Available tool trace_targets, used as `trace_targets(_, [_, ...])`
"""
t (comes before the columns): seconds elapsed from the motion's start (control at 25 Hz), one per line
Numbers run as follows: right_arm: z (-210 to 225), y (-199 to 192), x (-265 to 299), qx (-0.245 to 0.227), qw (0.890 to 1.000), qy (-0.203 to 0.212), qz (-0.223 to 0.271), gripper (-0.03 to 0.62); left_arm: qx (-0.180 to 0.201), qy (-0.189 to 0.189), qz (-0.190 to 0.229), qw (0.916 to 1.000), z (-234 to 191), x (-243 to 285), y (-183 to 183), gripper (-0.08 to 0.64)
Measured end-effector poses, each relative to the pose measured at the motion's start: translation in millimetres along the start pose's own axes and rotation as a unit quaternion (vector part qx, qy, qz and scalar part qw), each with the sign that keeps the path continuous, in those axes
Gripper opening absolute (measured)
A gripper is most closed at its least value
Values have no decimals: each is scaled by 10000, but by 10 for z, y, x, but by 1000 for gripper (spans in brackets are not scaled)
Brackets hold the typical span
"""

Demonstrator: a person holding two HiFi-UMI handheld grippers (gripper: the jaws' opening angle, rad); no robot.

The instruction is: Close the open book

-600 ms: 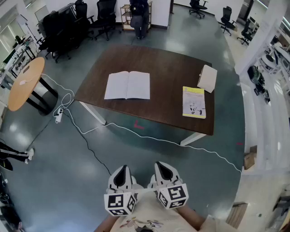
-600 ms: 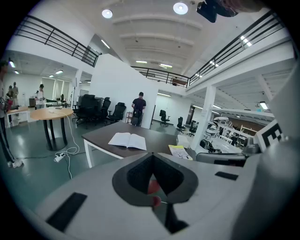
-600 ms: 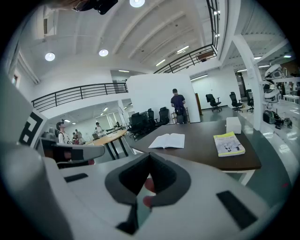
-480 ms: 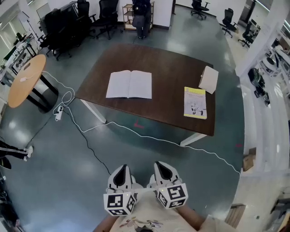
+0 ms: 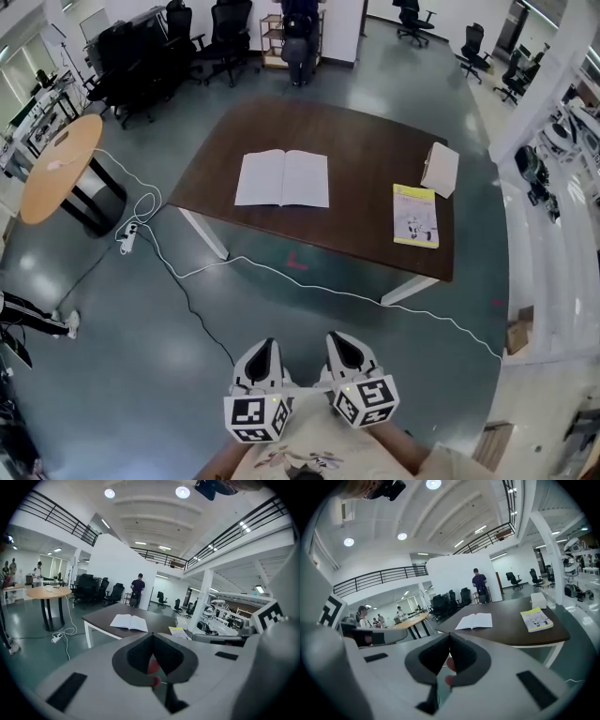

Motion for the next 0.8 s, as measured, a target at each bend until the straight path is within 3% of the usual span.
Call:
trace_targets(0.4, [-485,-152,361,-40,9999,46,-117,6,-123,113,10,9999,-633,-207,18,2])
trace_targets(0.6, [-680,-314,567,-117,9996,-4,-261,6,-359,201,-40,9991,-977,-314,-104,2])
trace_targets(0.8, [-767,-212,767,-144,9994,-48,-303,6,-370,178,-85,9991,-1182,-249,-7,2])
Point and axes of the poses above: the fingertips, and each gripper's own axes: x forward along the fingers, z to its right, y out of its top, the point moved 9 cm from there along -x, backward along the fingers, and after that the axes turned 3 degrees about z, right-handed, at the moved point
